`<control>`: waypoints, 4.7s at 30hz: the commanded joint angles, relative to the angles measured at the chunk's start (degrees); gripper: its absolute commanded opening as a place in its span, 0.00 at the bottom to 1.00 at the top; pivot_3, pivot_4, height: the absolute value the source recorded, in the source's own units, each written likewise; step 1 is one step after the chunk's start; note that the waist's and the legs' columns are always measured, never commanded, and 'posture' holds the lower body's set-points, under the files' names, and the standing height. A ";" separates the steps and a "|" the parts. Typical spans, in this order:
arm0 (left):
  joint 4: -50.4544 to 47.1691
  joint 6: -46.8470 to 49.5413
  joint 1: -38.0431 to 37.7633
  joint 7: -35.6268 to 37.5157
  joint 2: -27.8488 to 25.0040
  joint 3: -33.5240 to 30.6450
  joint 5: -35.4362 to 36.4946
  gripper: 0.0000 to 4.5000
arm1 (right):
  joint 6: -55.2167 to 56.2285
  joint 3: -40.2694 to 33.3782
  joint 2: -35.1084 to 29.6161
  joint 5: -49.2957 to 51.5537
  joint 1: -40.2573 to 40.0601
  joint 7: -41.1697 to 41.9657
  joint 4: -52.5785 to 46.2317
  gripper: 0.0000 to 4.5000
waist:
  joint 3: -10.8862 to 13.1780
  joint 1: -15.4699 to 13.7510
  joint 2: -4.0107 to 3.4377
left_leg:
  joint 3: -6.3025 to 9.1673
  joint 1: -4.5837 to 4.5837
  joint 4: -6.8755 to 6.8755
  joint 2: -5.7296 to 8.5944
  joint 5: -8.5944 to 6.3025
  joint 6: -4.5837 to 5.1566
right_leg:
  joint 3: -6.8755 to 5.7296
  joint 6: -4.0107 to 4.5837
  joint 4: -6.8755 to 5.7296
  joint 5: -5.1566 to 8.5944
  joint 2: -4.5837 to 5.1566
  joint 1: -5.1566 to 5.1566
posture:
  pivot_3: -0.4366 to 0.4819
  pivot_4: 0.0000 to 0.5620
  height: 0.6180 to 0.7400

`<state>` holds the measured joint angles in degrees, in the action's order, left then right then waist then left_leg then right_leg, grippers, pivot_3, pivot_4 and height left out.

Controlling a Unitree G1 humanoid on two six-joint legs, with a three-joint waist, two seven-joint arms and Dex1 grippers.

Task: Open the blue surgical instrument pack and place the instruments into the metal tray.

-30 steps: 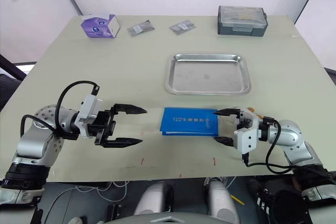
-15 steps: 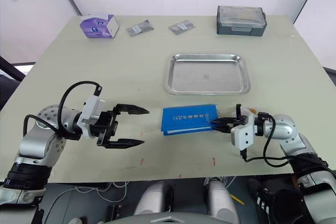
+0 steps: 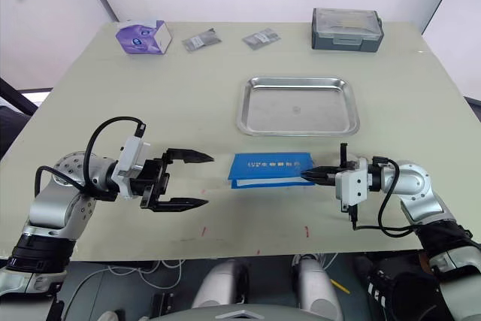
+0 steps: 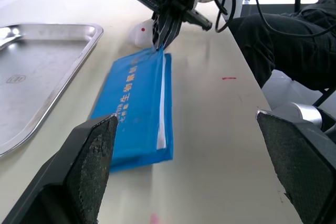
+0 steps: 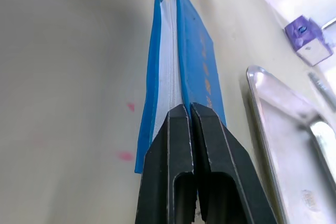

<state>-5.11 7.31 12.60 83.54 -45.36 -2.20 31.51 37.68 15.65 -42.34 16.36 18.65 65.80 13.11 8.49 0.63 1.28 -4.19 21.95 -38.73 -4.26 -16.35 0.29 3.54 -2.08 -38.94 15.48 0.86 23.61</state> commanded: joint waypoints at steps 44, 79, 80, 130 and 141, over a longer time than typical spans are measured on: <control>30.30 -11.56 16.57 -2.81 20.02 5.97 -10.77 1.00 | -27.72 -8.64 6.66 3.56 18.34 19.79 12.32 0.01 | 0.00 0.12 -0.02 | 0.07 0.05 -0.08 0.01 0.00 0.00 | -0.06 -0.01 -0.01 -0.02 -0.07 0.00 | 0.48 0.27 0.93; 27.19 -12.71 13.70 -4.26 22.20 4.83 -10.39 0.00 | -50.69 -26.53 -6.16 11.13 -5.54 6.32 -12.07 0.99 | 0.02 -0.06 -0.05 | 0.25 0.21 -0.14 0.02 -0.01 0.01 | -0.21 -0.02 0.04 -0.02 -0.06 0.00 | 0.48 0.27 0.93; 27.15 -12.79 13.67 -4.21 22.21 4.88 -10.44 0.00 | -50.71 -25.96 -6.19 8.94 -7.36 4.09 -11.67 0.99 | 0.02 -0.07 -0.05 | 0.27 0.24 -0.14 0.02 -0.01 0.01 | -0.24 -0.03 0.07 -0.02 -0.06 0.00 | 0.48 0.27 0.93; 27.84 -13.69 15.23 -4.62 22.48 7.95 -13.01 0.00 | -62.55 -10.44 12.23 7.30 15.27 -19.27 -25.55 0.00 | 0.05 0.05 -0.11 | 0.79 0.83 -0.46 0.04 -0.01 0.02 | -0.70 -0.02 0.02 -0.02 -0.08 0.23 | 0.48 0.27 0.93; 27.69 -13.88 14.79 -5.68 22.77 7.70 -13.28 0.00 | -57.76 -2.53 17.89 2.12 19.66 -16.16 -30.20 0.00 | 0.06 0.01 -0.13 | 0.86 0.96 -0.50 0.05 -0.01 0.01 | -0.86 -0.02 0.02 -0.02 -0.01 0.26 | 0.48 0.27 0.93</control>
<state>23.33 -5.95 27.21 78.09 -22.73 5.07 18.61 -23.97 12.31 -23.72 18.79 37.42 47.28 -12.60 8.54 0.64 1.15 -3.31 22.90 -39.23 -4.21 -16.36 0.30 2.67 -2.10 -38.90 15.46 0.86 23.88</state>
